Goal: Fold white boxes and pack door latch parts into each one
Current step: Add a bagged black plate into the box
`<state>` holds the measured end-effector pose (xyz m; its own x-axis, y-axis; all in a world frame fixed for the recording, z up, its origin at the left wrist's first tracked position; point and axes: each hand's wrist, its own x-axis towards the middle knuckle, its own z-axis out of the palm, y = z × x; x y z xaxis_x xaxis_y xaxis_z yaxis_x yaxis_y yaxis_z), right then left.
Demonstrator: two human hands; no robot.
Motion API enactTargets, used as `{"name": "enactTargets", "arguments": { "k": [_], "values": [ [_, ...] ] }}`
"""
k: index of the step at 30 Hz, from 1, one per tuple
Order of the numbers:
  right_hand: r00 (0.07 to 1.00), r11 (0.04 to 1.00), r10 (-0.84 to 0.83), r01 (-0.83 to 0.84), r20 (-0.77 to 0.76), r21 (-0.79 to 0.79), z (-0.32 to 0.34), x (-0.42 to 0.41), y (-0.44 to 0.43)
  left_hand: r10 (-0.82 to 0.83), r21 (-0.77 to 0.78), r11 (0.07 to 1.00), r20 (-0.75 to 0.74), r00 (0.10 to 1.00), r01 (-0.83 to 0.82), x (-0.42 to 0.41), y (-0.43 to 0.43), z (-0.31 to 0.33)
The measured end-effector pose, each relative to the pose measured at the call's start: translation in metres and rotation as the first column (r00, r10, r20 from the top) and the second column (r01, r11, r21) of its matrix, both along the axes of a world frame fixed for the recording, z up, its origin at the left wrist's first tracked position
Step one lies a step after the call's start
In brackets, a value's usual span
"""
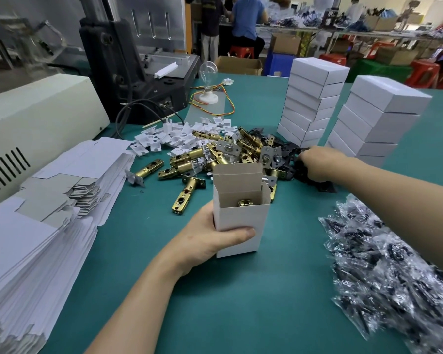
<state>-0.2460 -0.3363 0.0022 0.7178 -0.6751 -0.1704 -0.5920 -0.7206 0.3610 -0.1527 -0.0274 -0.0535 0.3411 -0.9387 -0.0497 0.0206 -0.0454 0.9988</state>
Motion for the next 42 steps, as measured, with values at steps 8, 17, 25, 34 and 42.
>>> {"name": "enactTargets", "arguments": {
  "k": [8,17,25,34,42],
  "values": [
    [0.984,0.997,0.001,-0.015,0.176,0.08,0.001,0.0,-0.002,-0.004,0.003,1.0,0.004,1.0,0.004,0.001,0.0,0.0],
    [0.84,0.924,-0.024,-0.188,0.541,0.332,0.049,-0.004,0.014,-0.014,-0.01,1.0,0.009,1.0,0.014,0.001,0.0,0.001],
    [0.56,0.329,-0.505,-0.58,0.657,0.746,0.072,-0.046,0.085,-0.007,0.007,1.0,0.023,1.0,0.007,0.001,0.0,0.001],
    [0.145,0.502,-0.451,-0.775,0.881,0.384,0.056,-0.073,0.151,-0.001,0.007,1.0,0.052,0.999,0.001,0.001,0.001,0.001],
    [0.183,0.5,-0.487,-0.744,0.854,0.444,0.038,-0.066,0.17,0.005,0.013,1.0,0.065,0.998,-0.006,0.001,0.0,0.0]
  ]
}}
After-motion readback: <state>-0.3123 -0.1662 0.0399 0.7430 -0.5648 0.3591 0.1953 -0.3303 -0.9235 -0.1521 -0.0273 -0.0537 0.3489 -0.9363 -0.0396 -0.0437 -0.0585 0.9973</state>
